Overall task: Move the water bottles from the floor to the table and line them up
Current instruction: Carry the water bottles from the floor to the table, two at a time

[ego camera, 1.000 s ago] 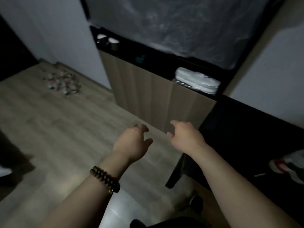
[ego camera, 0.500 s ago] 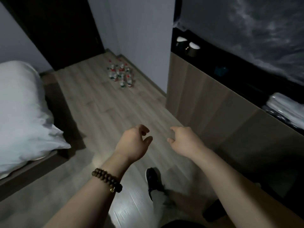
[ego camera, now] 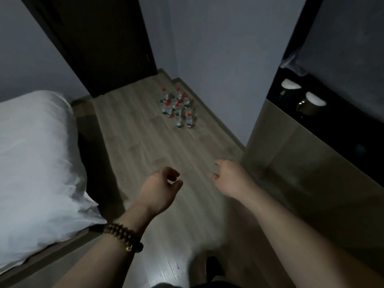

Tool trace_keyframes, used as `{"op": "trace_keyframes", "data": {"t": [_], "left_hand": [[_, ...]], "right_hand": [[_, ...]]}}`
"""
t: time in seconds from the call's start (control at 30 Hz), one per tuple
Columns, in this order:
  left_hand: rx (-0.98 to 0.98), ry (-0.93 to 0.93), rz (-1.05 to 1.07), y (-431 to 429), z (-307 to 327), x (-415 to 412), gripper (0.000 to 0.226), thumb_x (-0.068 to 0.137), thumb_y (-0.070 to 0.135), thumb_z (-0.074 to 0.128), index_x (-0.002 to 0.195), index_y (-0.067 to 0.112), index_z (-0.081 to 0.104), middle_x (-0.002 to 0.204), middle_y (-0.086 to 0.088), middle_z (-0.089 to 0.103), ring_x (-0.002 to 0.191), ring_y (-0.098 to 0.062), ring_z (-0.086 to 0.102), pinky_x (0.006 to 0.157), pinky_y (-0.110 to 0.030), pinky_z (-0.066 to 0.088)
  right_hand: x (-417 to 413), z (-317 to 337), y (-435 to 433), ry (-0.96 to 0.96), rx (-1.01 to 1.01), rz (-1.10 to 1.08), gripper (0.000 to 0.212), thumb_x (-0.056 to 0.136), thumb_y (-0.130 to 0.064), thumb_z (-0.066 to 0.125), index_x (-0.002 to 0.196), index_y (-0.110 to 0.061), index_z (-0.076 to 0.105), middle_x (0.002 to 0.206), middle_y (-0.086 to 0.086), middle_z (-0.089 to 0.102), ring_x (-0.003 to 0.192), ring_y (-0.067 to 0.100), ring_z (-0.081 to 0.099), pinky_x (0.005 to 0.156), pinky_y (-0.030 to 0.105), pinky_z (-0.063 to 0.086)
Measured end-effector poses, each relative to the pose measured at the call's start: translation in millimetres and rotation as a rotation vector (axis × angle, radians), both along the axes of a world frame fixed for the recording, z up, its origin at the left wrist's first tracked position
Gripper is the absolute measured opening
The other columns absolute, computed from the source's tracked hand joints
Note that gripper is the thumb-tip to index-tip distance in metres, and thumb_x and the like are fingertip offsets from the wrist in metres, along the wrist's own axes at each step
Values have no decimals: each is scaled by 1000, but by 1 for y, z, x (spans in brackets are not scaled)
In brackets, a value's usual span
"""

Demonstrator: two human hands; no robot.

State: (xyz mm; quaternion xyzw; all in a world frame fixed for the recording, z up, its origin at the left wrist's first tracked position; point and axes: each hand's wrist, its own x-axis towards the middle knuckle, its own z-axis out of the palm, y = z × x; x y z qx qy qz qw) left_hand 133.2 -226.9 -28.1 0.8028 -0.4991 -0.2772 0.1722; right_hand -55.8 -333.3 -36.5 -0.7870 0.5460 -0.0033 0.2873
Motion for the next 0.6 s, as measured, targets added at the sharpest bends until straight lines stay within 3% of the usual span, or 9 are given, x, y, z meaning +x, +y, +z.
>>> {"op": "trace_keyframes", "data": {"t": [0.33, 0.5, 0.6], "left_hand": [[-46, 71, -62, -139, -14, 188, 20, 96, 36, 66, 113, 25, 67, 108, 10, 68, 89, -6, 68, 80, -25, 54], [-34, 102, -138, -211, -20, 278, 9, 94, 33, 69, 101, 30, 65, 99, 12, 68, 80, -1, 65, 61, -8, 41], [-32, 136, -162, -261, -20, 323, 7, 92, 30, 71, 94, 32, 65, 97, 10, 68, 80, -9, 68, 68, -22, 50]], "right_hand": [[180, -6, -123, 50, -36, -14, 39, 93, -35, 59, 125, -14, 64, 118, 9, 71, 110, 30, 67, 88, 36, 56], [253, -1, -175, 25, -14, -127, 47, 96, -35, 59, 137, -13, 59, 129, 8, 67, 116, 27, 63, 96, 31, 51], [290, 1, -210, 50, -9, -147, 48, 99, -37, 56, 141, -14, 56, 138, 9, 61, 128, 26, 56, 101, 32, 45]]}}
